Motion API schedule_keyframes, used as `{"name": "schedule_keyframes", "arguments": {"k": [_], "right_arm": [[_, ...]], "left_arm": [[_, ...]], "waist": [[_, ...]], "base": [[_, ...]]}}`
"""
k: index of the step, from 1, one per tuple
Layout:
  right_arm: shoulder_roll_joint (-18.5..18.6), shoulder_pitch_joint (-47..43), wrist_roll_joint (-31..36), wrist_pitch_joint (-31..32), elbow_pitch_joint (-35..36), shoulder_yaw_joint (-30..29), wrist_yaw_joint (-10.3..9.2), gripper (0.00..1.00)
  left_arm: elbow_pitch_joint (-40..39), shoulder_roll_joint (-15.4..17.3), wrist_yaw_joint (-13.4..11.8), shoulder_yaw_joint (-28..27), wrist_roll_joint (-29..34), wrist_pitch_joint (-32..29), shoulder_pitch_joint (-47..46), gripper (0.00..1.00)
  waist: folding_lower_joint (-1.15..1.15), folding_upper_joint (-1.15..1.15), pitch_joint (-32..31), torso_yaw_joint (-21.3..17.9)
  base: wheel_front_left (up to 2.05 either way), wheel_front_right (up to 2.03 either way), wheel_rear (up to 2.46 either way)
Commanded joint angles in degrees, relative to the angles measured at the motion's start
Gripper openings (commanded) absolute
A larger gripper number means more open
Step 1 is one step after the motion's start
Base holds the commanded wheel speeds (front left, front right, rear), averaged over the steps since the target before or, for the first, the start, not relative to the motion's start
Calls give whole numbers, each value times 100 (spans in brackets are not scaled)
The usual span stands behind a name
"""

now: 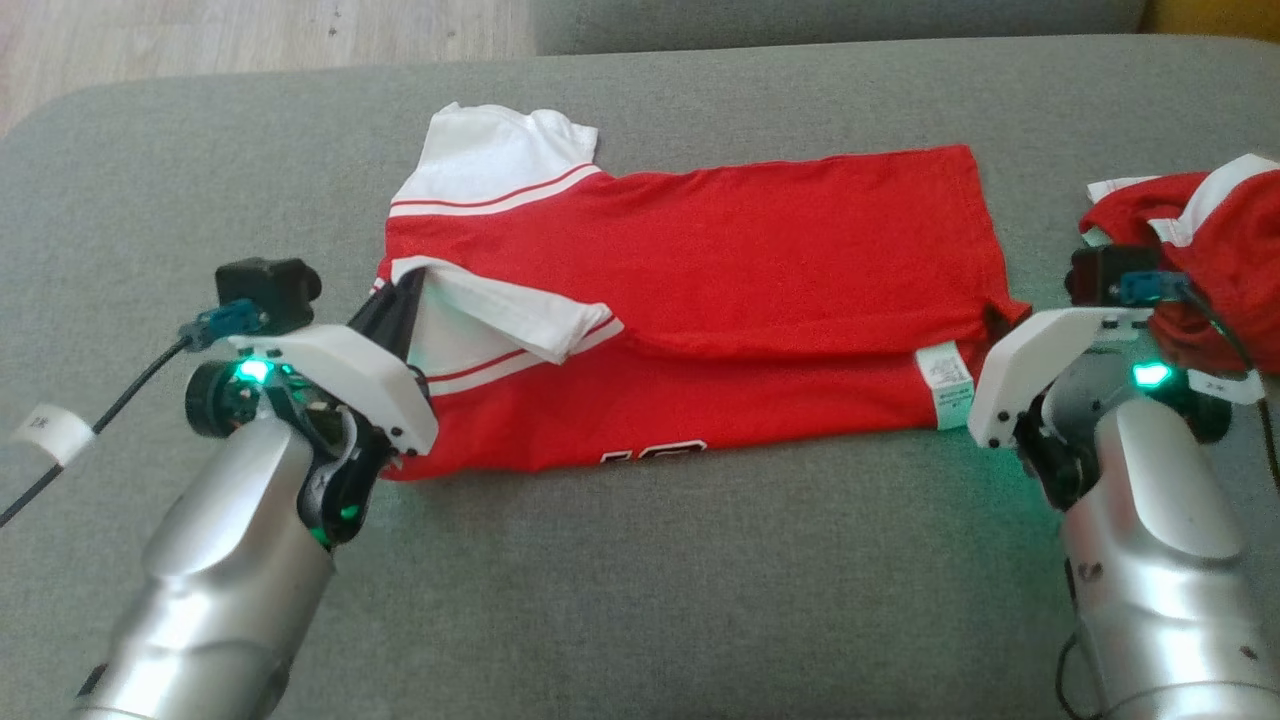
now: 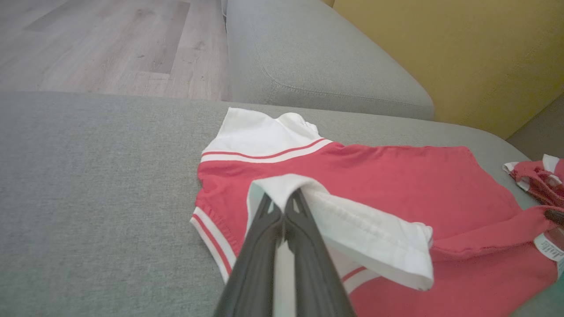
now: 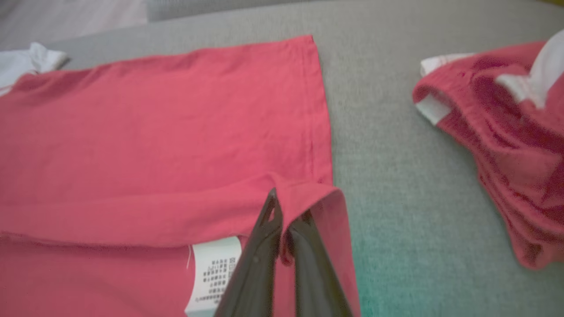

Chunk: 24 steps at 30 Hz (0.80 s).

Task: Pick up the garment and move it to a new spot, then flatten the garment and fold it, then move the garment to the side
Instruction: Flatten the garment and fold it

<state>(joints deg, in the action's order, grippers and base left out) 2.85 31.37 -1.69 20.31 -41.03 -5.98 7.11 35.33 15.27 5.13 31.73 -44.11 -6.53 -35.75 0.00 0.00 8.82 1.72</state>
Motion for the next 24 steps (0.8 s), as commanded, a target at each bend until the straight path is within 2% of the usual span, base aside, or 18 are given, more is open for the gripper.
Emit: {"name": "schedule_keyframes", "arguments": {"k": [1, 2, 10, 17, 21, 24], "right_arm": [[20, 342, 58, -155, 163, 96, 37, 100], [18, 381, 58, -261, 133, 58, 37, 100], [6, 463, -59, -666, -66, 85, 37, 100], [91, 0, -131, -826, 152, 102, 37, 100], [179, -412, -211, -846, 470, 114, 37, 100], [234, -720, -254, -812, 754, 84, 37, 100]], "left_arm": [[-81, 151, 28, -164, 63, 91, -373, 75], [-34, 146, 35, -166, 74, 156, -393, 100], [-9, 179, 123, -247, -48, 571, -325, 100], [-576, 547, 134, -375, -273, 660, 368, 100], [-1162, 763, -60, -411, -415, 540, 1094, 100], [-1616, 809, -272, -405, -525, 435, 1605, 100]], "waist": [[0, 0, 1, 3], [0, 0, -3, 5], [0, 0, -199, 46], [0, 0, -469, 97], [0, 0, -524, 134], [0, 0, -508, 165]], "base": [[0, 0, 0], [0, 0, 0], [0, 0, 0], [0, 0, 0], [0, 0, 0], [0, 0, 0]]}}
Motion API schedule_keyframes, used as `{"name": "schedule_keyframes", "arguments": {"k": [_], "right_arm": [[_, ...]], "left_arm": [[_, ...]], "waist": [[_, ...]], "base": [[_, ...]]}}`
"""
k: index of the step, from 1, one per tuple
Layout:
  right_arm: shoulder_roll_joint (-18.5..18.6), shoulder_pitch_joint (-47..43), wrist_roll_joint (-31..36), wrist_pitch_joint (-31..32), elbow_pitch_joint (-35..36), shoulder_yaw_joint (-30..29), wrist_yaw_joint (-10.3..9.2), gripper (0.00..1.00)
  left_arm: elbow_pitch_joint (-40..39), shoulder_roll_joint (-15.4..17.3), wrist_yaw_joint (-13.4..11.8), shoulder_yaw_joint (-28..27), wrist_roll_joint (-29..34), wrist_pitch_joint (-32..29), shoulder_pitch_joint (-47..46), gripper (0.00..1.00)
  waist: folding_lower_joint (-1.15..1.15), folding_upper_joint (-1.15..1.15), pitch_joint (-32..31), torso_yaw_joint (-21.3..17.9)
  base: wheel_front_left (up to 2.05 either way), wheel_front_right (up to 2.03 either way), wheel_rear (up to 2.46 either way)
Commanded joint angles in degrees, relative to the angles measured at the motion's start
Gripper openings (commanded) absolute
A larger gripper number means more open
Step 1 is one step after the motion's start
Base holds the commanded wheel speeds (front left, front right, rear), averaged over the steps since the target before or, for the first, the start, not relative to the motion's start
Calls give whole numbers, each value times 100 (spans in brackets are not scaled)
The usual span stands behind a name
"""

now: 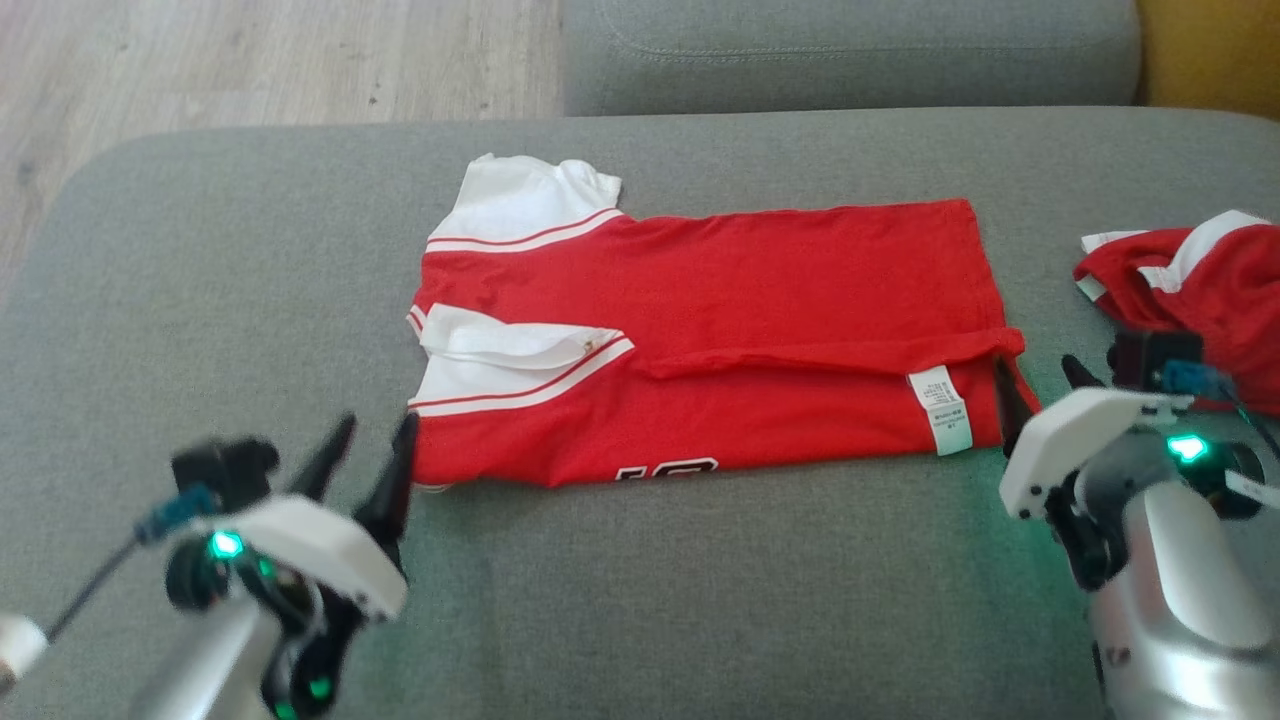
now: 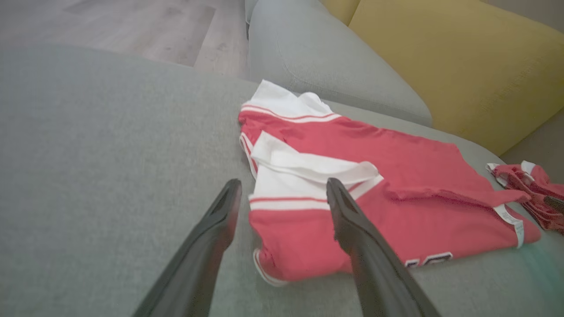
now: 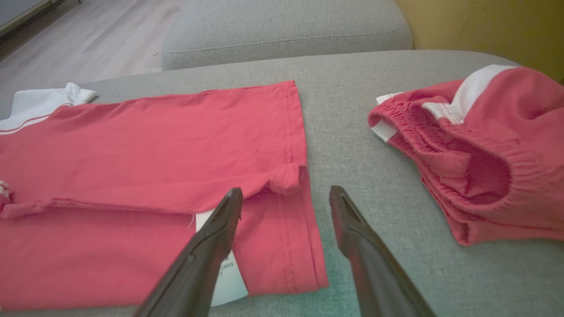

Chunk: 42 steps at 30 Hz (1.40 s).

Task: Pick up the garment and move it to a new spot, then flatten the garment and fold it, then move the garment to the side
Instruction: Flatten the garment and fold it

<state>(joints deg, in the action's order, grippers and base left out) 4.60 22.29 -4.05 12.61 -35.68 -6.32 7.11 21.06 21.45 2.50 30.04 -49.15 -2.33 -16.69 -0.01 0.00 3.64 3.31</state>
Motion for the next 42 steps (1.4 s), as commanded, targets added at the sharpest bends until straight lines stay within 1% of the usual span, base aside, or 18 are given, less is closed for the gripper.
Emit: {"name": "schedule_keyframes", "arguments": {"k": [1, 10, 18, 19, 21, 22, 24, 25, 26, 27, 29, 33, 36, 37, 38, 39, 40, 42], "right_arm": [[64, 96, -30, -16, 320, 99, 37, 100], [24, -280, -100, 303, 1059, 38, 37, 100], [-52, -190, -125, 382, 1103, 96, 37, 100], [-64, -170, -122, 380, 1066, 92, 37, 100], [-97, -117, -131, 369, 884, 66, 37, 100], [-105, -101, -123, 341, 816, 47, 37, 100], [-119, -71, -104, 289, 664, -6, 37, 100], [-125, -51, -88, 263, 586, -26, 37, 100], [-131, -27, -84, 245, 502, -46, 37, 100], [-137, -1, -79, 234, 416, -59, 37, 100], [-147, 54, -69, 197, 260, -85, 37, 100], [-158, 183, -27, 114, -47, -144, 37, 100], [-164, 278, -6, 72, -260, -145, 37, 100], [-165, 306, -5, 58, -326, -136, 37, 100], [-166, 331, -13, 39, -387, -132, 37, 100], [-167, 354, -17, 15, -442, -130, 37, 100], [-168, 376, -15, -9, -496, -125, 37, 100], [-169, 418, -8, -59, -589, -121, 37, 100]], "left_arm": [[-322, 175, -80, -238, -69, -11, -159, 100], [-722, -107, -587, -311, -427, -272, 212, 100], [-491, -219, -746, -361, -624, -453, 217, 99], [-484, -229, -756, -359, -642, -464, 238, 89], [-515, -250, -767, -349, -664, -447, 310, 33], [-529, -262, -775, -348, -680, -447, 340, 28], [-547, -288, -815, -363, -723, -450, 399, 42], [-556, -291, -820, -360, -734, -453, 425, 66], [-561, -295, -818, -359, -746, -451, 448, 98], [-560, -301, -816, -356, -758, -453, 468, 98], [-544, -323, -816, -342, -782, -468, 494, 89], [-464, -391, -793, -323, -839, -494, 477, 46], [-398, -436, -759, -300, -863, -504, 445, 23], [-386, -448, -737, -294, -868, -497, 435, 5], [-377, -460, -712, -294, -874, -478, 427, 0], [-367, -469, -696, -299, -879, -456, 420, 4], [-360, -474, -685, -301, -877, -437, 414, 19], [-379, -480, -659, -305, -881, -406, 409, 36]], "waist": [[1, 0, 28, 11], [1, 0, 289, -95], [1, 0, 432, -192], [1, 0, 442, -191], [1, 0, 451, -167], [1, 0, 453, -147], [1, 0, 451, -106], [1, 0, 451, -91], [1, 0, 452, -79], [1, 0, 454, -66], [1, 0, 460, -47], [1, 0, 473, -29], [1, 0, 485, -39], [1, 0, 484, -43], [1, 0, 481, -47], [1, 0, 479, -51], [1, 0, 476, -55], [1, 0, 474, -62]], "base": [[0, 0, 0], [0, 0, 0], [0, 0, 0], [0, 0, 0], [0, 0, 0], [0, 0, 0], [0, 0, 0], [0, 0, 0], [0, 0, 0], [0, 0, 0], [0, 0, 0], [0, 0, 0], [0, 0, 0], [0, 0, 0], [0, 0, 0], [0, 0, 0], [0, 0, 0], [0, 0, 0]]}}
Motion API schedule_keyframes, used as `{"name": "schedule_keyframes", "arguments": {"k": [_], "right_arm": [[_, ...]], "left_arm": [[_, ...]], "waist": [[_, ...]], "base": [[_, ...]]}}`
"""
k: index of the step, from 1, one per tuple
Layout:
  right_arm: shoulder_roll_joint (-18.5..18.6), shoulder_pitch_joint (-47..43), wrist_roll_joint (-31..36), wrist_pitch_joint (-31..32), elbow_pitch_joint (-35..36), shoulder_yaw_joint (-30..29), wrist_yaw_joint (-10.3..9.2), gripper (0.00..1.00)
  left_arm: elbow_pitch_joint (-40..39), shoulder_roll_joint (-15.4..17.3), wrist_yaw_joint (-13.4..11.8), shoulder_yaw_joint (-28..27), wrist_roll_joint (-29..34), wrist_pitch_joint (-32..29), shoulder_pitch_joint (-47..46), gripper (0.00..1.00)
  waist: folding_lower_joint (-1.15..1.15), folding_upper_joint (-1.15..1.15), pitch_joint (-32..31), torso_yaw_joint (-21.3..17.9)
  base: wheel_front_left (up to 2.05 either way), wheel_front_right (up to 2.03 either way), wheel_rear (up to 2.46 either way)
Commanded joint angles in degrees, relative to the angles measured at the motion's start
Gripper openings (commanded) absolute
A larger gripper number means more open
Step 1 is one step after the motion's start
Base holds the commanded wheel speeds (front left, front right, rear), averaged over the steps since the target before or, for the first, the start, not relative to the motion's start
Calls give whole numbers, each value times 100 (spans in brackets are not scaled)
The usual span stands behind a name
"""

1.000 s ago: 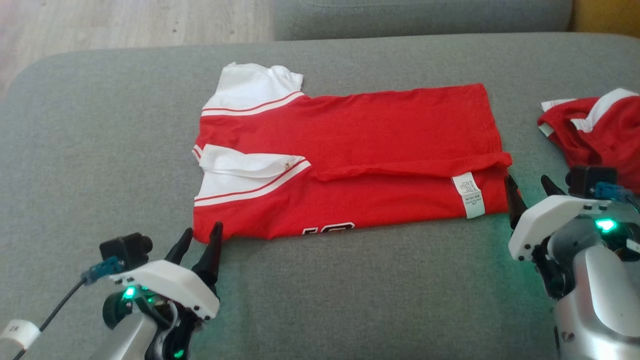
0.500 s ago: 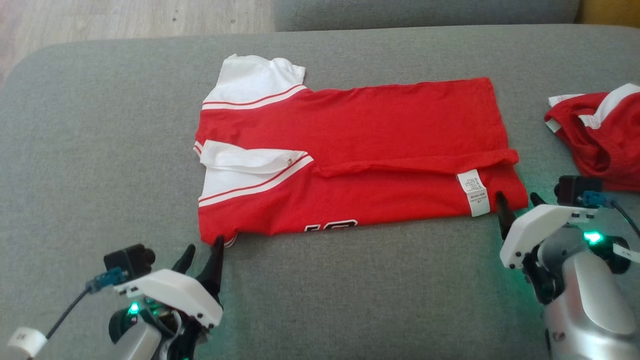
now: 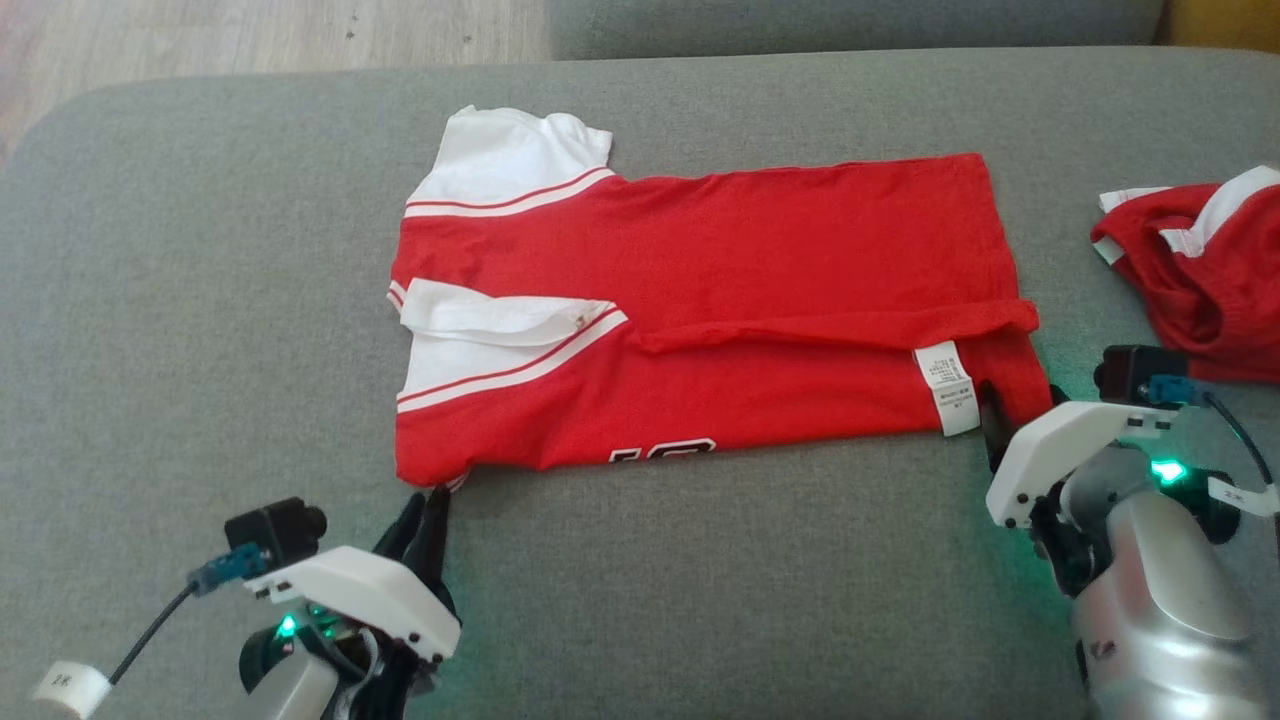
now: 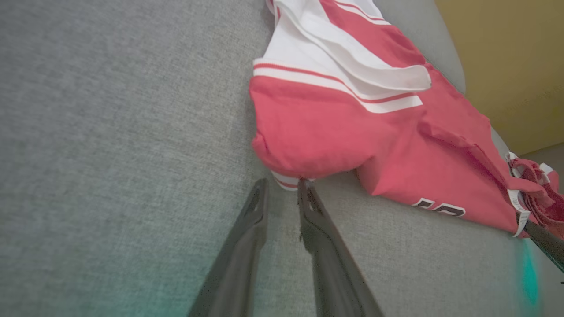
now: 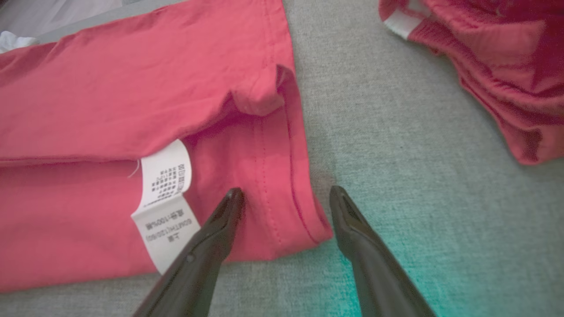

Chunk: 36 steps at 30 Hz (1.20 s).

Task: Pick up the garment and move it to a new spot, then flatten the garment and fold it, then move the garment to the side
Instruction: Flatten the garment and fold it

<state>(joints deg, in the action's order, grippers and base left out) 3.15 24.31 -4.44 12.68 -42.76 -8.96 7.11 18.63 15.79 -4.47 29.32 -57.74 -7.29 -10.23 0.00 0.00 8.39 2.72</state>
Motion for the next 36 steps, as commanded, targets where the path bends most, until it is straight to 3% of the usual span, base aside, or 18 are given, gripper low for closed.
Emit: {"name": "schedule_keyframes", "arguments": {"k": [1, 2, 3, 10, 18, 19, 20, 22, 23, 25, 26, 27, 28, 29, 30, 31, 36], "right_arm": [[-25, 237, 30, -93, 83, 147, 37, 100], [-25, 258, 24, -120, 51, 156, 37, 100], [-25, 279, 18, -146, 22, 167, 37, 100], [-26, 413, -14, -275, -130, 231, 37, 100], [-26, 578, -46, -328, -255, 323, 37, 100], [-26, 597, -49, -332, -284, 336, 37, 100], [-26, 631, -48, -336, -345, 366, 37, 100], [-26, 657, -61, -348, -402, 397, 37, 100], [-27, 668, -68, -350, -431, 413, 37, 100], [-27, 683, -90, -352, -490, 445, 37, 100], [-27, 685, -96, -358, -514, 457, 37, 91], [-27, 686, -105, -367, -534, 465, 37, 73], [-27, 686, -108, -375, -552, 473, 37, 42], [-27, 683, -115, -386, -563, 487, 37, 33], [-27, 674, -134, -401, -563, 495, 37, 15], [-27, 660, -154, -412, -554, 504, 37, 4], [-27, 539, -346, -539, -328, 541, 37, 0]], "left_arm": [[-165, 92, 45, -238, -15, 113, -237, 46], [-205, 97, 49, -248, -17, 134, -230, 83], [-258, 102, 47, -276, -23, 174, -220, 100], [-555, 172, -92, -478, -104, 277, -174, 100], [-203, 66, -179, -495, -206, 116, -428, 100], [-136, 34, -174, -494, -224, 107, -466, 98], [-10, -16, -150, -487, -233, 123, -533, 51], [104, -58, -121, -485, -236, 158, -585, 24], [152, -78, -101, -482, -238, 176, -605, 5], [225, -114, -50, -475, -247, 212, -634, 0], [247, -125, -16, -469, -241, 241, -644, 0], [261, -137, 15, -470, -239, 279, -649, 0], [267, -142, 43, -472, -228, 327, -651, 0], [261, -139, 67, -474, -208, 380, -651, 0], [247, -133, 89, -482, -188, 441, -649, 0], [222, -123, 110, -496, -169, 504, -648, 0], [-71, 0, 194, -575, -64, 782, -607, 0]], "waist": [[0, 0, 2, -6], [0, 0, 7, -8], [0, 0, 12, -10], [0, 0, 50, -31], [0, 0, 193, -133], [0, 0, 208, -143], [0, 0, 237, -158], [0, 0, 256, -168], [0, 0, 263, -170], [0, 0, 267, -166], [0, 0, 266, -162], [0, 0, 262, -156], [0, 0, 255, -150], [0, 0, 245, -143], [0, 0, 227, -134], [0, 0, 207, -125], [0, 0, 30, -96]], "base": [[0, 0, 0], [0, 0, 0], [0, 0, 0], [0, 0, 0], [0, 0, 0], [0, 0, 0], [0, 0, 0], [0, 0, 0], [0, 0, 0], [0, 0, 0], [0, 0, 0], [0, 0, 0], [0, 0, 0], [0, 0, 0], [0, 0, 0], [0, 0, 0], [0, 0, 0]]}}
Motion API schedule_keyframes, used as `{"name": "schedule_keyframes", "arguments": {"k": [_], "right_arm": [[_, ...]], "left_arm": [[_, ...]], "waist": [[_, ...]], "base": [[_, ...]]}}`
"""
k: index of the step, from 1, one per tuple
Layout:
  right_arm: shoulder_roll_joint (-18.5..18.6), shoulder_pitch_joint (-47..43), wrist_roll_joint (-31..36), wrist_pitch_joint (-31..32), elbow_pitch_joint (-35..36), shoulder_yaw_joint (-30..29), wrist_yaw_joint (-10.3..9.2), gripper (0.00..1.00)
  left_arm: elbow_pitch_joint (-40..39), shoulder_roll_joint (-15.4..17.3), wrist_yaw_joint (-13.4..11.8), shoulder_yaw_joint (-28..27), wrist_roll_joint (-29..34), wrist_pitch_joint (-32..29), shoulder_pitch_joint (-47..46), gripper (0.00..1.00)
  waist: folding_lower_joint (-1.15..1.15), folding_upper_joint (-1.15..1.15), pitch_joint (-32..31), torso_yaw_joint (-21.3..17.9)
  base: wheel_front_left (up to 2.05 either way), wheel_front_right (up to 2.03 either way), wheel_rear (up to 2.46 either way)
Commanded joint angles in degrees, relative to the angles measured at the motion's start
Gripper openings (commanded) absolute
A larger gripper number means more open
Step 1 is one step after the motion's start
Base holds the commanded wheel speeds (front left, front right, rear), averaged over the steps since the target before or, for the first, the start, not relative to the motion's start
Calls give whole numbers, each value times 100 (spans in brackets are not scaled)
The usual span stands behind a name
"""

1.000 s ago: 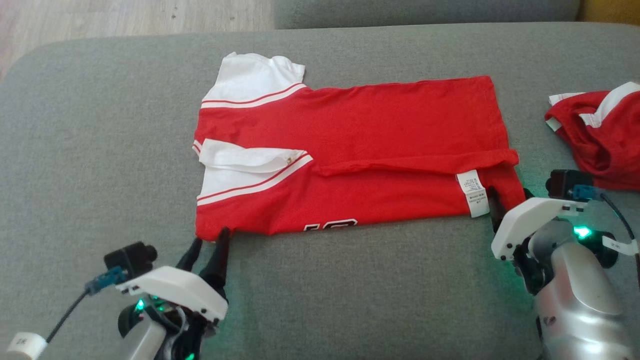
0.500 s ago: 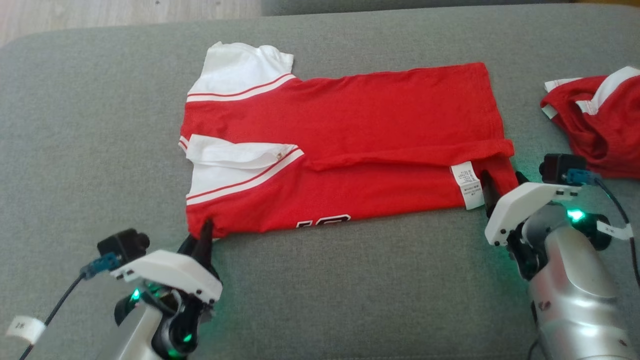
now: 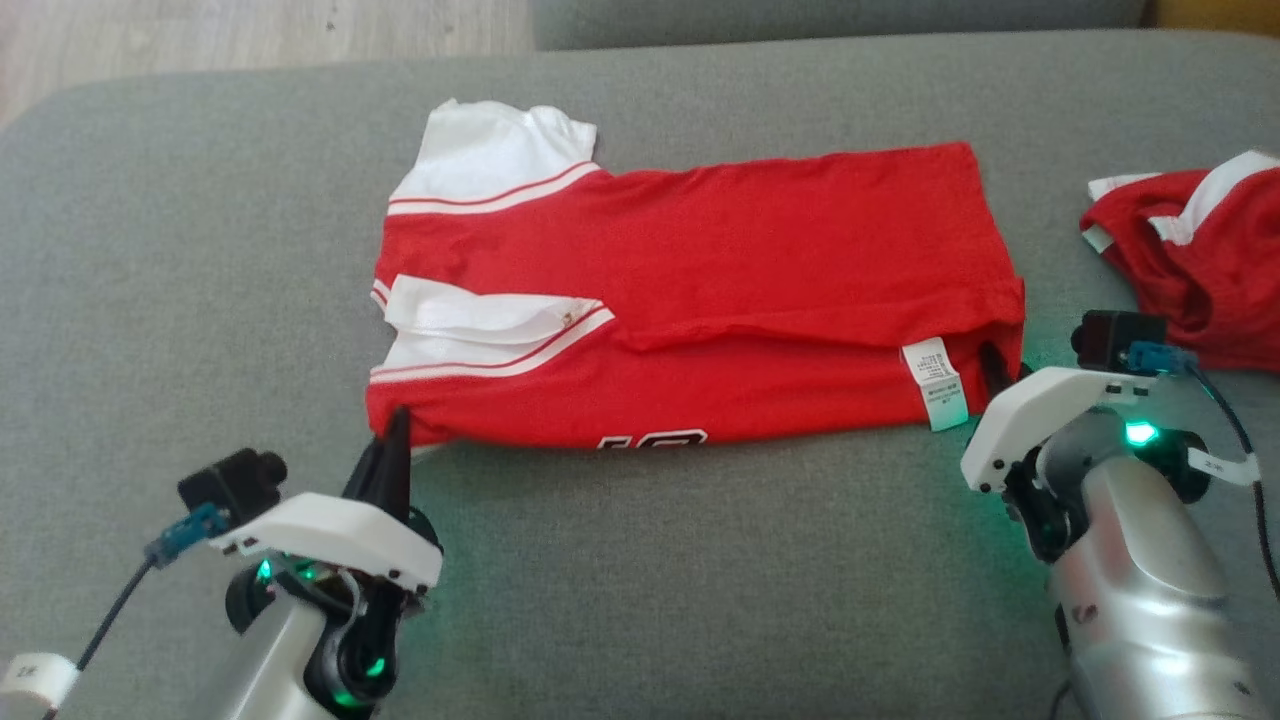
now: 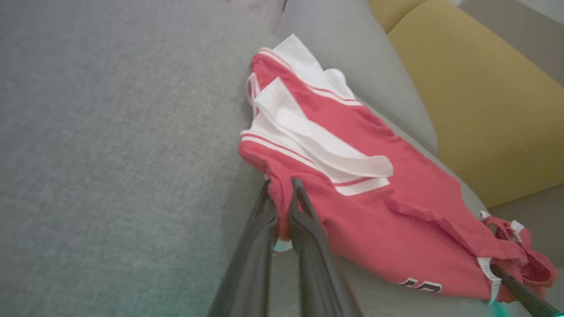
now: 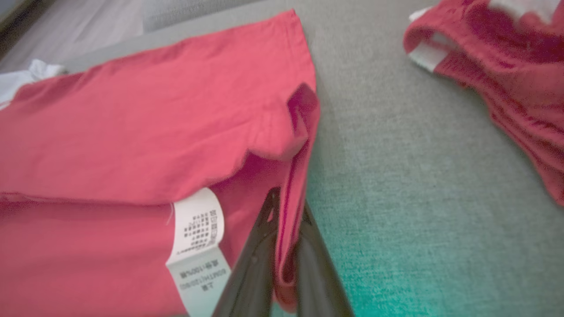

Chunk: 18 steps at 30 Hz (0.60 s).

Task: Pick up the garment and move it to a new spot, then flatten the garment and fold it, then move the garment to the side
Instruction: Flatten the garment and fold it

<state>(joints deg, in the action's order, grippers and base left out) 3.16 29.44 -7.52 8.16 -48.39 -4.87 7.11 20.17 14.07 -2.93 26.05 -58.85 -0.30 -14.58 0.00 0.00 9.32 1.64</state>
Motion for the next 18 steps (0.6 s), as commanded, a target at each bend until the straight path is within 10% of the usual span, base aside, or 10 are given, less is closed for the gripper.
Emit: {"name": "schedule_keyframes", "arguments": {"k": [1, 18], "right_arm": [[-28, -14, -63, -108, 315, 115, 37, 0], [-27, -2272, -919, 298, 2477, -302, 37, 0]], "left_arm": [[-316, 210, 47, -256, 71, 117, -148, 0], [-1844, 679, -226, -112, 98, 293, 1771, 0]], "waist": [[0, 0, -106, 17], [0, 0, -459, 68]], "base": [[0, 0, 0], [0, 0, 0]]}}
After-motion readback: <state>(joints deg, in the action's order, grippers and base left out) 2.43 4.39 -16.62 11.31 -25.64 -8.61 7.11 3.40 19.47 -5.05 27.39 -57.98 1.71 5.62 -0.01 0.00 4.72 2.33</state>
